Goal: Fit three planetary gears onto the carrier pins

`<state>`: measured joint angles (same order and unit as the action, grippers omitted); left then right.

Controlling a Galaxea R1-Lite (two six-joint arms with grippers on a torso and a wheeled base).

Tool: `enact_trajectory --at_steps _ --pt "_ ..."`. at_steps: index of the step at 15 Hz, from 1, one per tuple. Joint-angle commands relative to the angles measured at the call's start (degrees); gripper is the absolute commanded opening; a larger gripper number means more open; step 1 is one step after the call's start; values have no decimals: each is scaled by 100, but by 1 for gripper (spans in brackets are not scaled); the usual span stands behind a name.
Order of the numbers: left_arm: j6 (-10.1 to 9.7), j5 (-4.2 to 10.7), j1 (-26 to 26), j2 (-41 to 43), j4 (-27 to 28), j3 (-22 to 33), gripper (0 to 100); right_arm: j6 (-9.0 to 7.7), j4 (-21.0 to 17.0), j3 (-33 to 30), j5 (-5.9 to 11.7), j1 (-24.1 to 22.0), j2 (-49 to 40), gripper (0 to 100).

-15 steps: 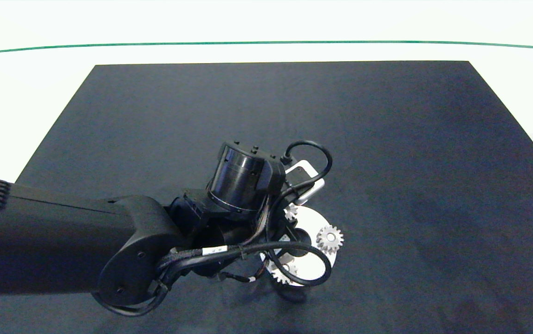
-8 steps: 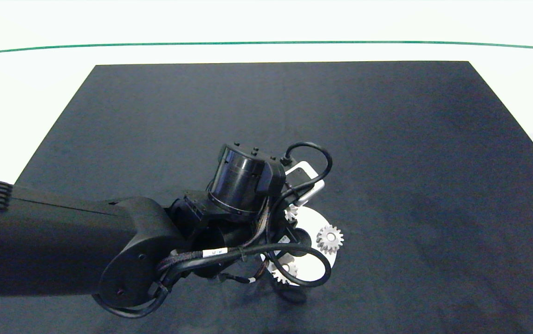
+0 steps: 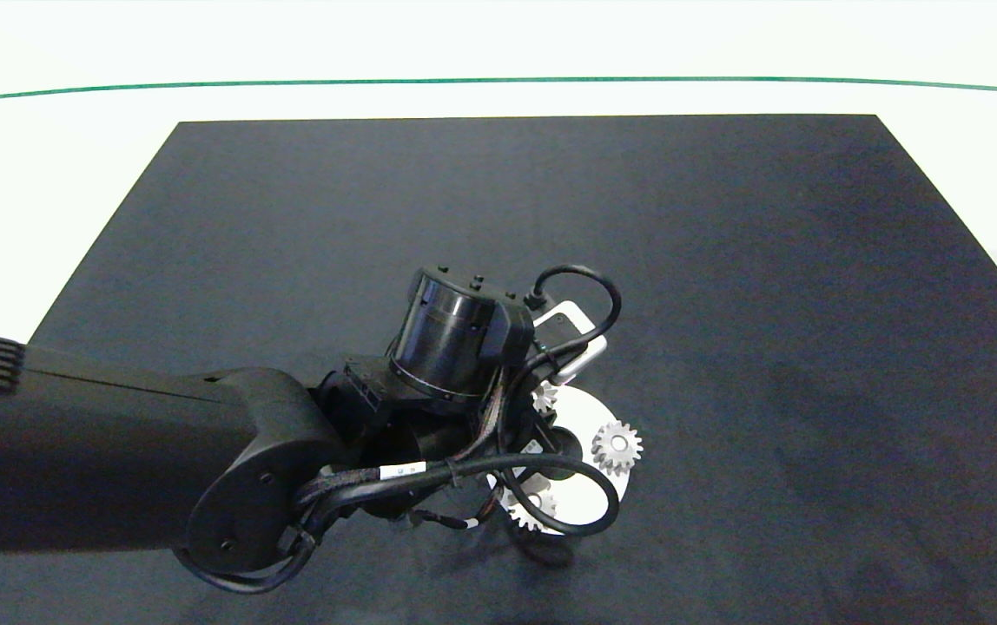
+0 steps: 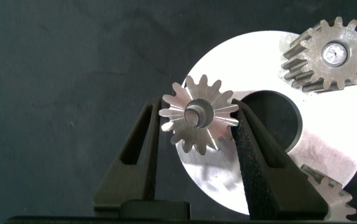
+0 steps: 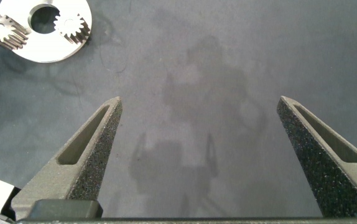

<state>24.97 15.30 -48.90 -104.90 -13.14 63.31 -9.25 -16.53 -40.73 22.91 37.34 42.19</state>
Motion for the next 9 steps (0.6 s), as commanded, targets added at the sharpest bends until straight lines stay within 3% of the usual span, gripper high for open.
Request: enact_trajectory --at_steps 1,9 --pt "17 17 -6 22 -4 -11 0 -6 -8 4 12 1 8 100" --pt "-141 -36 -6 57 -13 -2 0 -6 -8 4 21 1 0 100"
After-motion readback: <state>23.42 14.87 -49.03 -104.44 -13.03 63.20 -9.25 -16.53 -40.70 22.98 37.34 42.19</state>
